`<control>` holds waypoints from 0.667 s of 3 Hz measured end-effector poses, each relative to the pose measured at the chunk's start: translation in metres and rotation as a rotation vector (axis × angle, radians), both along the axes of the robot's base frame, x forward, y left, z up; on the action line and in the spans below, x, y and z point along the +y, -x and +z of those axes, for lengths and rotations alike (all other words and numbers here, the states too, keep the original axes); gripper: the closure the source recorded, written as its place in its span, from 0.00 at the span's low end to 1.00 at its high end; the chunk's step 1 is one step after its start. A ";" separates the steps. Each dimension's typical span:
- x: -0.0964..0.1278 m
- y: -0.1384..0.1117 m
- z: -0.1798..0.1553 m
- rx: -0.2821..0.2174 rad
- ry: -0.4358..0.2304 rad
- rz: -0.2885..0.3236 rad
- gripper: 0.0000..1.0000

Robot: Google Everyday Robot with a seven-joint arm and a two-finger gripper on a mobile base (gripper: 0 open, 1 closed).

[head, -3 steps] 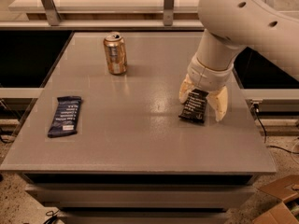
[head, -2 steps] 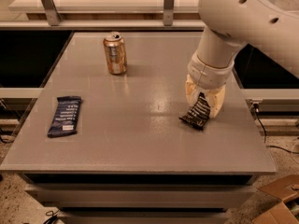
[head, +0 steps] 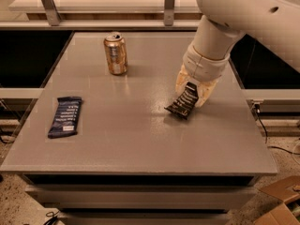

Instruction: Pick rxbar chocolate

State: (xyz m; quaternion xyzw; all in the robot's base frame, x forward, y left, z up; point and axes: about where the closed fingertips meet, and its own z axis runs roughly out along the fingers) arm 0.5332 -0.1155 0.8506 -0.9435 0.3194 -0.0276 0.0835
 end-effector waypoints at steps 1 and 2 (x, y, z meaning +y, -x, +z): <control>0.009 -0.008 0.023 -0.047 -0.036 0.019 1.00; 0.014 -0.014 0.046 -0.073 -0.068 0.025 1.00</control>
Offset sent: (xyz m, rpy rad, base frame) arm 0.0208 0.0177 0.0783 0.1082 -0.1037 0.0290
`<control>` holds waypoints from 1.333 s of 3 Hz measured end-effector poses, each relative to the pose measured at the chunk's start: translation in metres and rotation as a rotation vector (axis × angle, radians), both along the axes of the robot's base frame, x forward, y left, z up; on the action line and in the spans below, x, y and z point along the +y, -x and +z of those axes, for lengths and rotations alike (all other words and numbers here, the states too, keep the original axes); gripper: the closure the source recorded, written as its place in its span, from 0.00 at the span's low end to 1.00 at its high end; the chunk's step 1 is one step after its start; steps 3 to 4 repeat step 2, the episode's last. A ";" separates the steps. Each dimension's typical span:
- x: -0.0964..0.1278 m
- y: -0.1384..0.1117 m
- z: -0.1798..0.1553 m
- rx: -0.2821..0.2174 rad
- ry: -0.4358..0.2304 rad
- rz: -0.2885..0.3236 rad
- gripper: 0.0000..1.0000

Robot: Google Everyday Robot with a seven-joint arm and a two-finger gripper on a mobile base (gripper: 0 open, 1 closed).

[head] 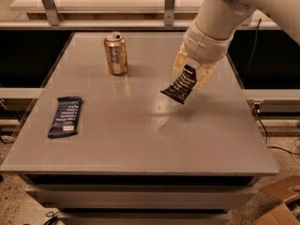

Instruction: Pick rxbar chocolate

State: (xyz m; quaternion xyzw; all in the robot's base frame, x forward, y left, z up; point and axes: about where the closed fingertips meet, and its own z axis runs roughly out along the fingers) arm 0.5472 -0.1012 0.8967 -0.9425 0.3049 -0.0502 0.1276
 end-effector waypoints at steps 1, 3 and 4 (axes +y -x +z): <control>0.004 -0.004 0.014 -0.008 -0.016 0.010 1.00; 0.006 -0.005 0.019 -0.004 -0.028 0.023 1.00; 0.006 -0.005 0.019 -0.004 -0.028 0.023 1.00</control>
Offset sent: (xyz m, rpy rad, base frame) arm 0.0046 0.0063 0.0256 0.0376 0.0090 0.0359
